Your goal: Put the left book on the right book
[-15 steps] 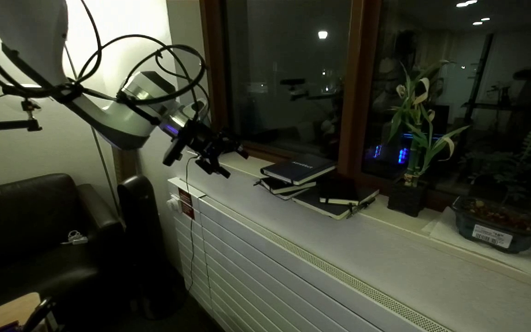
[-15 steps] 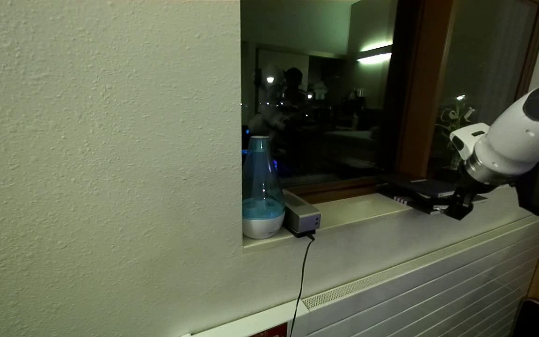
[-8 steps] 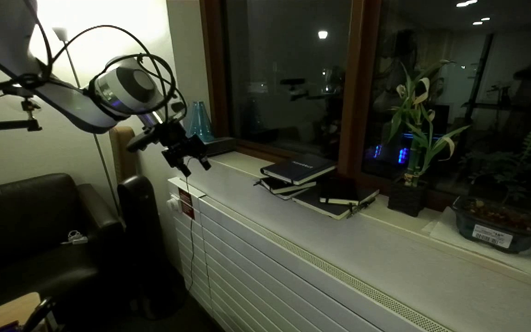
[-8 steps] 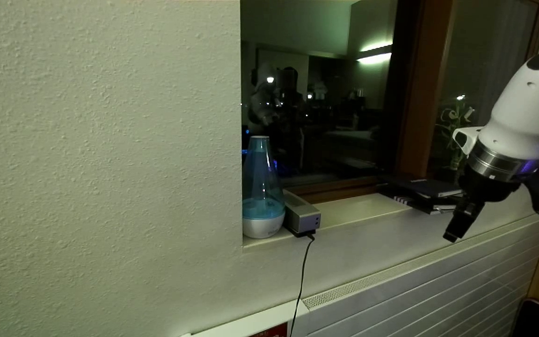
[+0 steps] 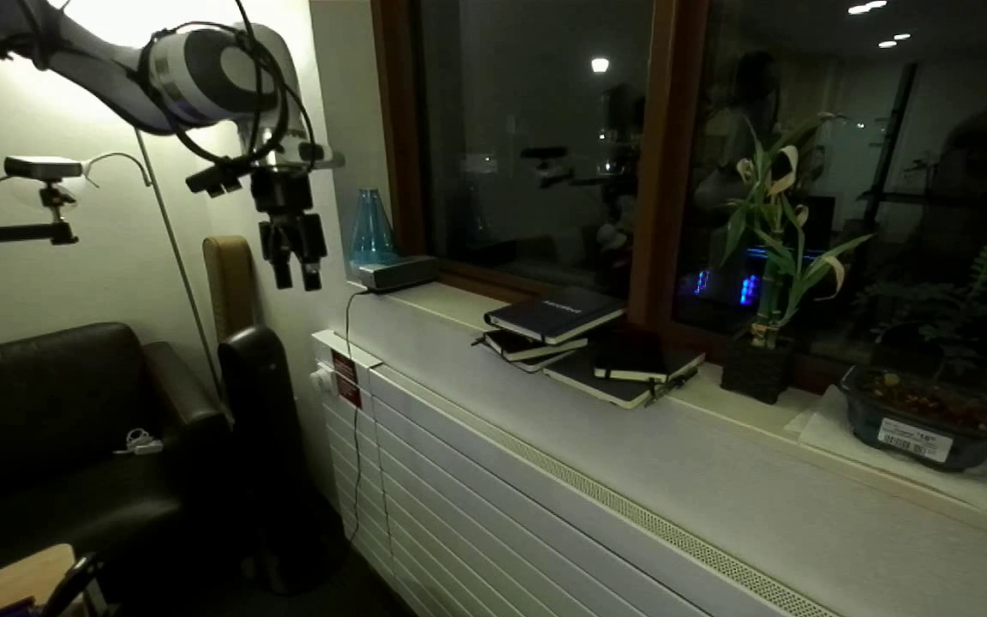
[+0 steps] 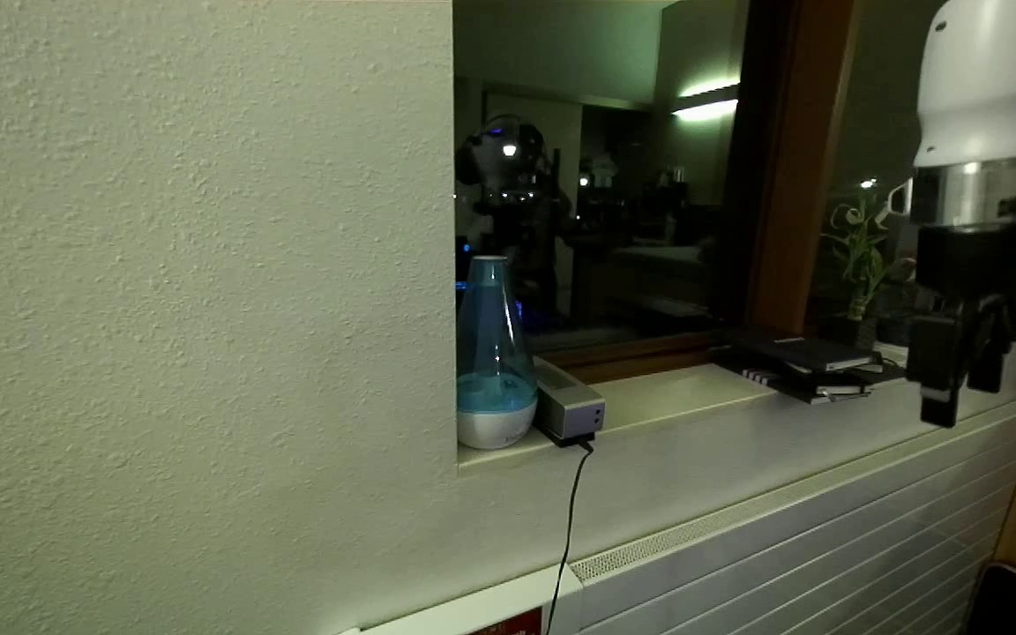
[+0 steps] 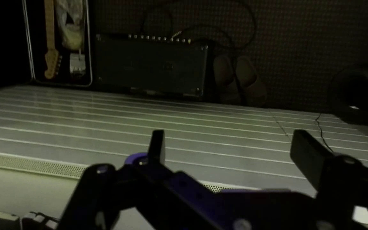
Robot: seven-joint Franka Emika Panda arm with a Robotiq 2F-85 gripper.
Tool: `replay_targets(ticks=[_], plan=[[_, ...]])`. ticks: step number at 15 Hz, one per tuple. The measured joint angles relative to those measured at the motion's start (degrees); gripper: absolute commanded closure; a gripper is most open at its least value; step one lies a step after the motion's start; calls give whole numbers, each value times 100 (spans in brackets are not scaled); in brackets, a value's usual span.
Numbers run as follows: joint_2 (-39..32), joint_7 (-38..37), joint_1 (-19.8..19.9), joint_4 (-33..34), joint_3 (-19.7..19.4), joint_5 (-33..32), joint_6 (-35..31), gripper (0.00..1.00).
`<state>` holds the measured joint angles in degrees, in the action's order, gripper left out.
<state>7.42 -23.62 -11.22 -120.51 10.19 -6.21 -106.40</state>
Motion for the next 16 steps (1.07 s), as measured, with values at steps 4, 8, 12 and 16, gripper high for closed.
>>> replay_targets(ticks=[4, 8, 12, 16], plan=[[195, -102, 122, 600, -71, 570, 1372, 0], [298, -311, 185, 682, -81, 809, 1691, 0], [326, -752, 186, 483, -3, 871, 1677, 0], [329, -949, 186, 401, 39, 927, 1677, 0]])
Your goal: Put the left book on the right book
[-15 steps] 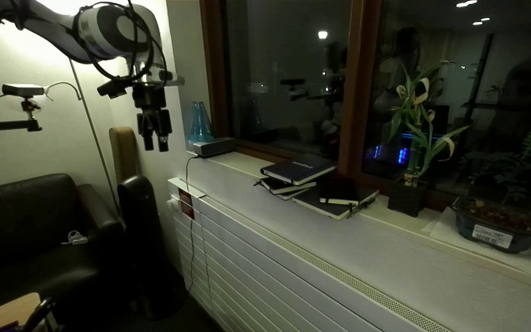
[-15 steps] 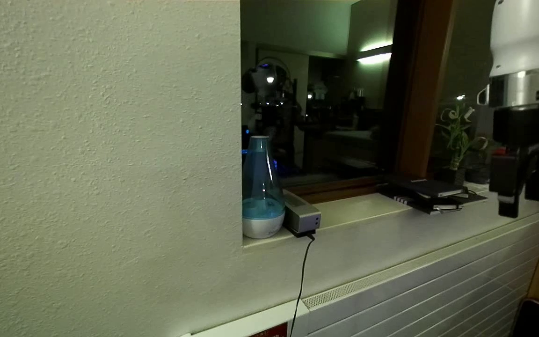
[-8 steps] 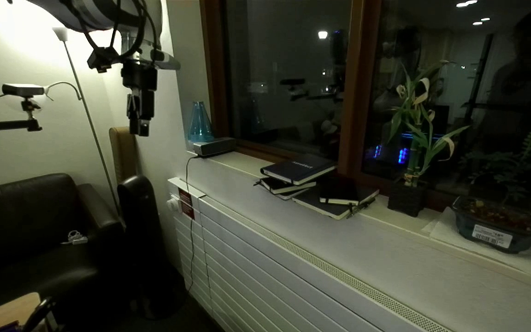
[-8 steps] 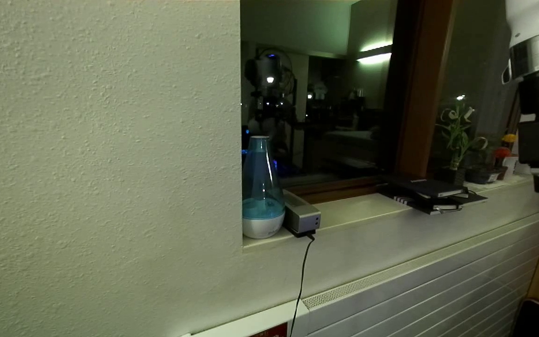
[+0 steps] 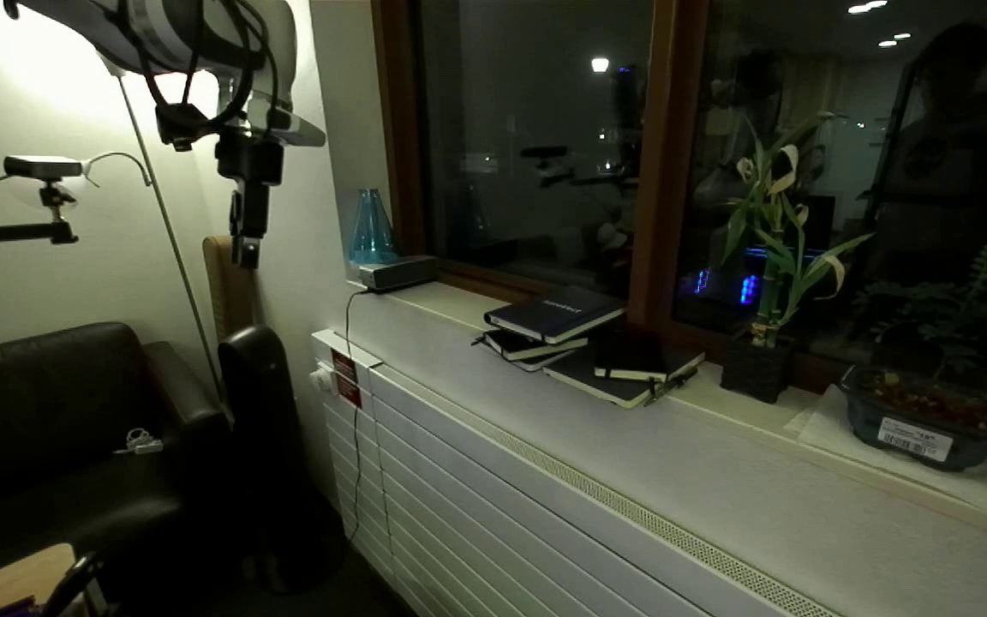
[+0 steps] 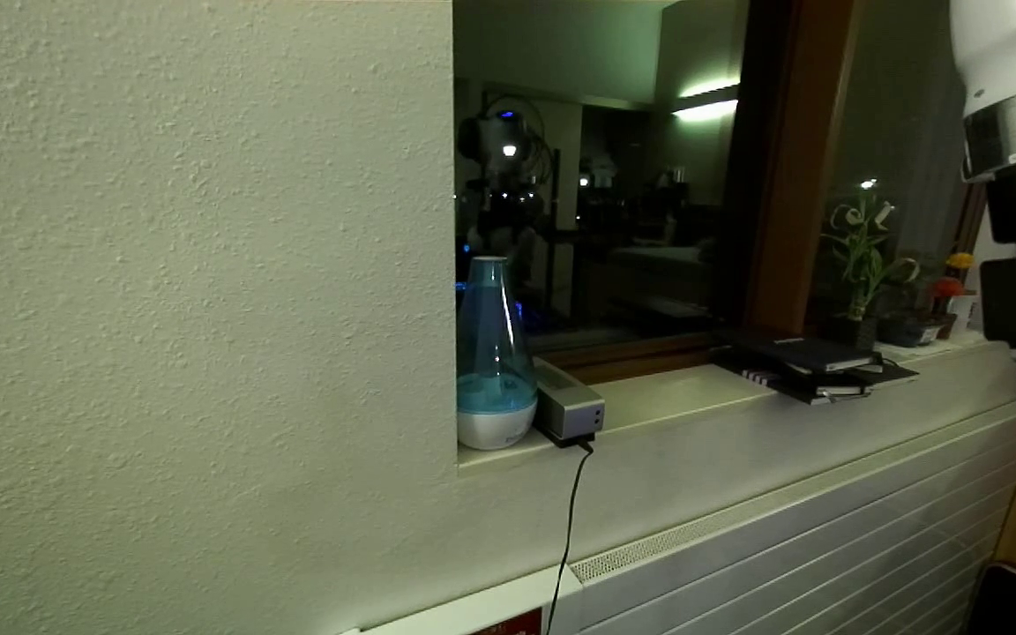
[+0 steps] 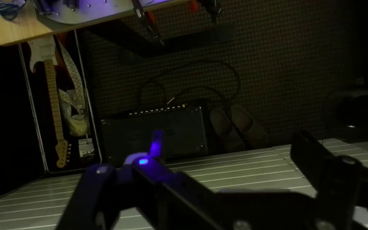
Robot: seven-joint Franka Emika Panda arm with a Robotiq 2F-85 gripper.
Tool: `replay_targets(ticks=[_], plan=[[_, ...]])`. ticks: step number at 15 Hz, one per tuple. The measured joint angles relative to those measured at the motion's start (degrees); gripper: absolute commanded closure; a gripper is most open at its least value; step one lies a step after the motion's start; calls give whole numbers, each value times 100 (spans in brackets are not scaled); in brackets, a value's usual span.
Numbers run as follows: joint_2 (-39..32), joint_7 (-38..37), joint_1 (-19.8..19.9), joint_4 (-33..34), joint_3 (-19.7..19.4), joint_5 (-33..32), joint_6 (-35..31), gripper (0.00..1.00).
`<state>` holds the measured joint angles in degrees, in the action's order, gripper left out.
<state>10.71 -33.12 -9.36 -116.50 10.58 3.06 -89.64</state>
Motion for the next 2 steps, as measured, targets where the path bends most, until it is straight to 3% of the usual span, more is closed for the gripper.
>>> replay_targets(ticks=[2], plan=[[6, -1, 1, 0, 0, 0, 0, 0]])
